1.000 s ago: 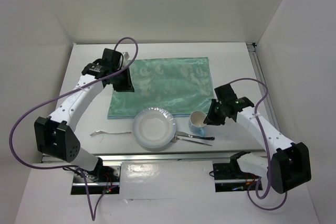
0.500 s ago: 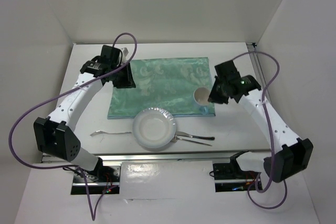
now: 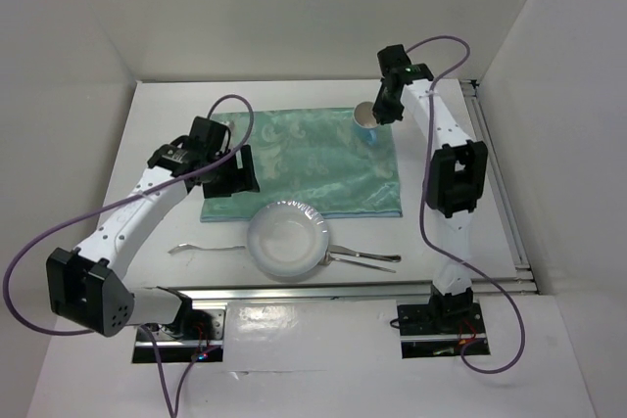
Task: Set the dinner table for one person
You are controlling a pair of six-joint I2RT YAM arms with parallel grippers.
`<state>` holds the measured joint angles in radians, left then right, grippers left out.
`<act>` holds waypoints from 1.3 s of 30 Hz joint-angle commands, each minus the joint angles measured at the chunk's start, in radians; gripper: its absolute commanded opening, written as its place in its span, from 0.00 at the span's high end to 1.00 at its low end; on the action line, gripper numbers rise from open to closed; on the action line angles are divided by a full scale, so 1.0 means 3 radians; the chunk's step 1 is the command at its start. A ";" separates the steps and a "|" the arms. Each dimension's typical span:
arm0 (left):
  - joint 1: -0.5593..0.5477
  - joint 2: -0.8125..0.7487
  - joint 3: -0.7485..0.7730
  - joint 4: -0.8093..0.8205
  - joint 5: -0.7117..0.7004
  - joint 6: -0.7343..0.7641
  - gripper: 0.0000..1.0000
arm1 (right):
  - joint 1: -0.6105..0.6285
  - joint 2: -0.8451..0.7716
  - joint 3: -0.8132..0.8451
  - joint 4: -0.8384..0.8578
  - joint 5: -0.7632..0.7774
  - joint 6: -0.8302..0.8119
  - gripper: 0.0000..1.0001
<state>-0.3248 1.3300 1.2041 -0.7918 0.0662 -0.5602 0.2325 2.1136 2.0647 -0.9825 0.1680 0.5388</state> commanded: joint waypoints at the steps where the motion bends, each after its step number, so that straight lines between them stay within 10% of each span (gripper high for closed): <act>1: -0.0067 -0.0235 -0.0153 0.0006 -0.0113 -0.0132 0.12 | -0.0034 0.0302 0.0725 0.0013 -0.0059 -0.0047 1.00; 24: -0.0426 -0.0404 -0.1069 0.0220 -0.0103 -0.0628 0.06 | -0.0197 0.0824 0.0787 0.0304 -0.0360 0.0014 0.99; 27: -0.0426 -0.0364 -0.1069 0.0251 -0.0027 -0.0628 0.05 | -0.0197 0.0824 0.0787 0.0376 -0.0432 0.0014 0.67; 39: -0.0426 -0.0266 -0.1282 0.0481 0.0157 -0.0592 0.05 | -0.0197 0.0437 0.0787 0.0452 -0.0504 -0.0052 0.09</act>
<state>-0.4488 1.2442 0.8463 -0.7013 0.0742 -0.7376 0.1722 2.3528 2.2642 -0.8894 0.0231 0.5293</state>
